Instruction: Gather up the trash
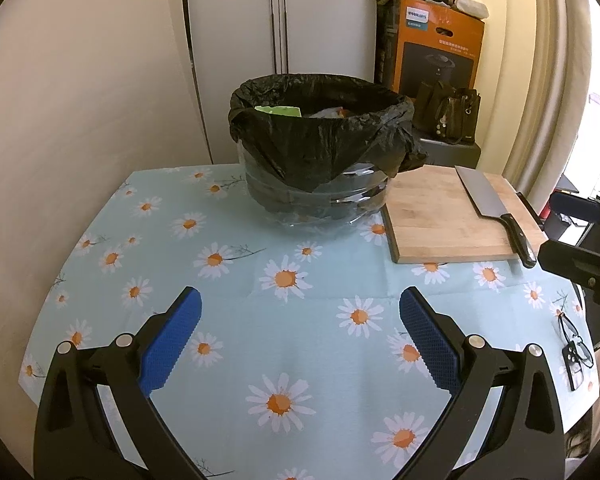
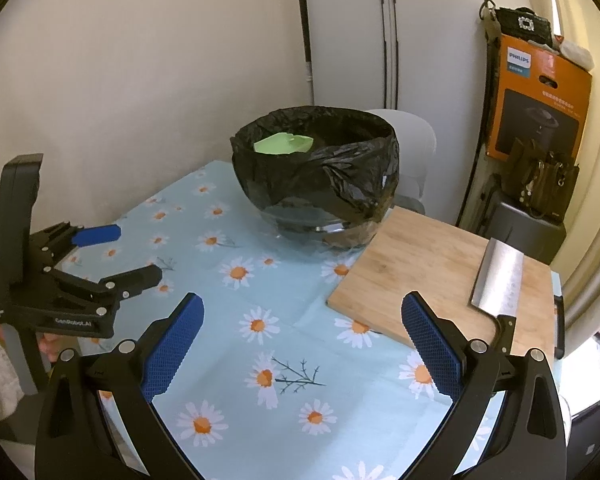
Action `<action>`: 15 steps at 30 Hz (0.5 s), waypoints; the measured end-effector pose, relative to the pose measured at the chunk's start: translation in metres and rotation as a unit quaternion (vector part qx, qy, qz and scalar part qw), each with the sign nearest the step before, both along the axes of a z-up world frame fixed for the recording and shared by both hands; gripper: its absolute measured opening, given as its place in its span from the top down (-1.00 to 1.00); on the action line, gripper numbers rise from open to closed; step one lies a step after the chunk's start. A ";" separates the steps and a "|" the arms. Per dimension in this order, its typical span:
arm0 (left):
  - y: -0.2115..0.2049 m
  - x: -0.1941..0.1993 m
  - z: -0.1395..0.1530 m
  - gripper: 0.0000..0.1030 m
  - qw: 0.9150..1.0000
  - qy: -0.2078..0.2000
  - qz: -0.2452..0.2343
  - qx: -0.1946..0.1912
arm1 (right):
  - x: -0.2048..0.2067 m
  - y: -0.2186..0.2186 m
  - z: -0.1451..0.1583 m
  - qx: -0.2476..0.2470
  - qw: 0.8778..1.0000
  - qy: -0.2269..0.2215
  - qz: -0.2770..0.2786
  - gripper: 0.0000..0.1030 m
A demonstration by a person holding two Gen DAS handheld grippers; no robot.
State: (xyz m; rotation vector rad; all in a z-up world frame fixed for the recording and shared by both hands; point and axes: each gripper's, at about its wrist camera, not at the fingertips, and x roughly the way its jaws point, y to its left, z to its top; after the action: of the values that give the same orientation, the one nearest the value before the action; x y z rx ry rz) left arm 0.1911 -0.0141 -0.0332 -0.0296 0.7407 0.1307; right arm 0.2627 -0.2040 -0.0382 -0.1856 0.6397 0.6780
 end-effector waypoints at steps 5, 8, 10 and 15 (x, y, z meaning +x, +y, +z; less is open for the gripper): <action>-0.001 -0.001 0.000 -0.88 1.000 -0.002 -0.002 0.005 | -0.001 0.001 -0.001 -0.006 1.000 -0.003 0.000 -0.85; 0.000 -0.001 0.002 -0.88 1.000 -0.005 -0.001 0.008 | -0.001 0.002 -0.001 -0.006 1.000 -0.004 0.002 -0.85; 0.001 -0.001 0.003 -0.88 1.000 -0.006 -0.004 0.009 | -0.001 0.002 -0.001 -0.007 1.000 -0.004 0.003 -0.85; 0.004 0.003 0.005 -0.88 1.000 -0.007 -0.028 0.009 | 0.002 0.003 -0.002 -0.007 1.000 -0.004 -0.003 -0.85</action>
State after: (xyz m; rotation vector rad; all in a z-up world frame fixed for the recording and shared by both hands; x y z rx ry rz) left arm 0.1938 -0.0102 -0.0279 0.0068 0.7249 0.0840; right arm 0.2649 -0.2014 -0.0407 -0.1996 0.6375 0.6673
